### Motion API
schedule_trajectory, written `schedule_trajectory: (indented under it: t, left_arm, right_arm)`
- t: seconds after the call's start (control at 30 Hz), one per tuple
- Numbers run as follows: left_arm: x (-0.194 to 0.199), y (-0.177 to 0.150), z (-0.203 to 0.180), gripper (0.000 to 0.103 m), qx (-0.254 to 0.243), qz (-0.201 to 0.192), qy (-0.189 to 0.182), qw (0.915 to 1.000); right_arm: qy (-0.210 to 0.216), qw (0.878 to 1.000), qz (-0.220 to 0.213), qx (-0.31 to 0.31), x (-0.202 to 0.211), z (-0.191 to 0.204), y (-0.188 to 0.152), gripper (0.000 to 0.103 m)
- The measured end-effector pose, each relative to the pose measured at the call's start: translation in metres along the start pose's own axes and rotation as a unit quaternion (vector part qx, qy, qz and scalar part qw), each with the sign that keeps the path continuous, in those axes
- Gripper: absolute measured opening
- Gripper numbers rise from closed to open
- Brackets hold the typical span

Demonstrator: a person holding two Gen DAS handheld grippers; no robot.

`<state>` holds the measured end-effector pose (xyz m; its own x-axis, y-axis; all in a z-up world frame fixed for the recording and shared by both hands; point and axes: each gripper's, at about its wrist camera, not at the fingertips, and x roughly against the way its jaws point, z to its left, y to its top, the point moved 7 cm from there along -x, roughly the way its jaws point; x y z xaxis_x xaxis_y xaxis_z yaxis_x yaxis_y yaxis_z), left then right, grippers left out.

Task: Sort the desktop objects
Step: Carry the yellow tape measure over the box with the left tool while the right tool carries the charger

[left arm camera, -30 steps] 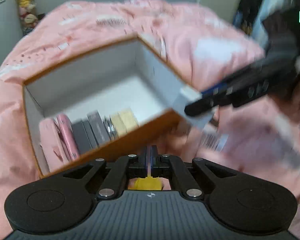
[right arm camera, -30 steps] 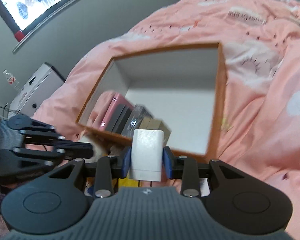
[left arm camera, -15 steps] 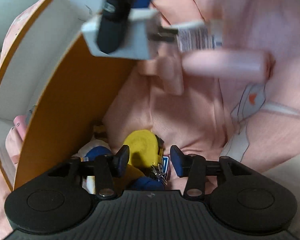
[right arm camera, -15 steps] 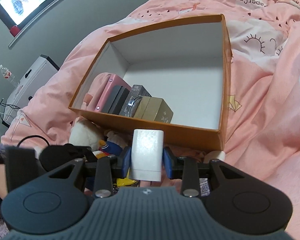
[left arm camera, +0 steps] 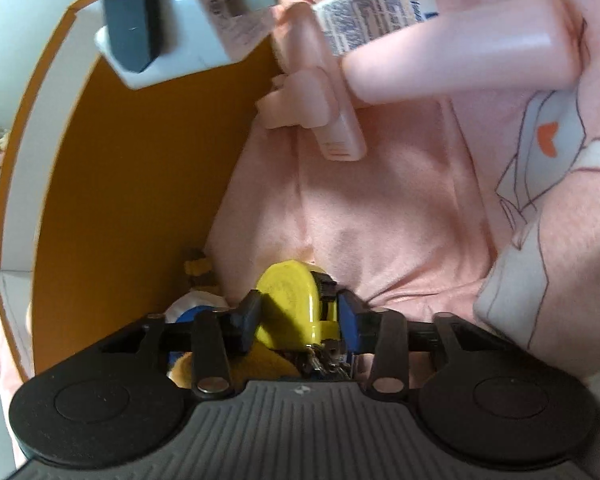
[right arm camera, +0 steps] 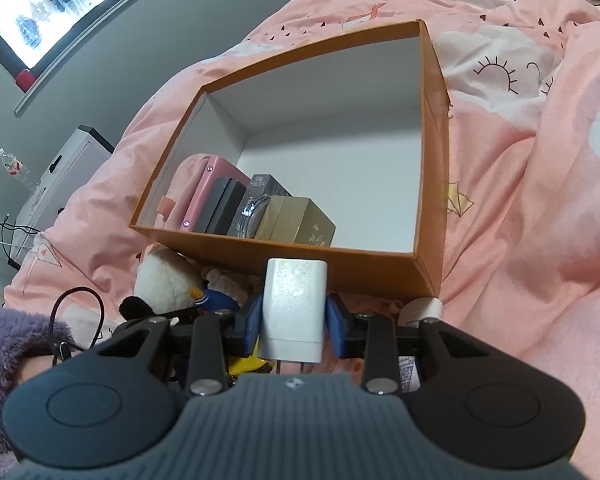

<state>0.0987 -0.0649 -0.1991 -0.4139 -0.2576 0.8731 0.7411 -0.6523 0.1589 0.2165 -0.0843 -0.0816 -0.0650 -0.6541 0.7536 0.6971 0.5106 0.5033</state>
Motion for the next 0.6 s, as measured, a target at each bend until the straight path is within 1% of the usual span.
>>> schedule_trajectory:
  t: [0.03,0.1,0.2,0.3,0.43,0.47,0.53,0.6]
  left_arm:
    - [0.003,-0.003,0.003,0.039,0.006,-0.003,-0.001,1.0]
    - [0.011,-0.007,0.01,0.031,0.022,-0.012,-0.006,0.9997]
    - [0.021,-0.013,0.022,0.025,0.052,-0.022,-0.009,0.9984]
    - [0.024,-0.02,0.035,0.024,0.095,-0.028,-0.026,0.9947]
    - [0.02,-0.024,0.046,0.024,0.137,-0.03,-0.053,0.9887]
    - [0.02,-0.013,0.047,0.024,0.153,-0.032,-0.06,0.9859]
    - [0.025,-0.016,0.059,0.023,0.195,-0.038,-0.081,0.9766]
    - [0.036,-0.019,0.077,0.023,0.247,-0.055,-0.113,0.9608]
  right_arm:
    - [0.001,1.0,-0.001,0.001,0.001,0.0,0.0,0.037]
    - [0.001,1.0,-0.002,0.002,0.002,0.0,0.0,0.037]
    - [-0.001,1.0,-0.003,0.002,0.003,-0.001,0.001,0.037]
    - [-0.003,1.0,-0.004,0.002,0.003,-0.002,0.002,0.037]
    - [-0.004,1.0,-0.005,0.007,0.004,0.001,0.004,0.037]
    - [-0.006,1.0,-0.005,0.01,0.005,0.002,0.004,0.037]
    - [-0.007,1.0,-0.004,0.012,0.007,0.004,0.005,0.037]
    - [0.001,1.0,-0.006,0.004,0.012,0.004,0.007,0.037]
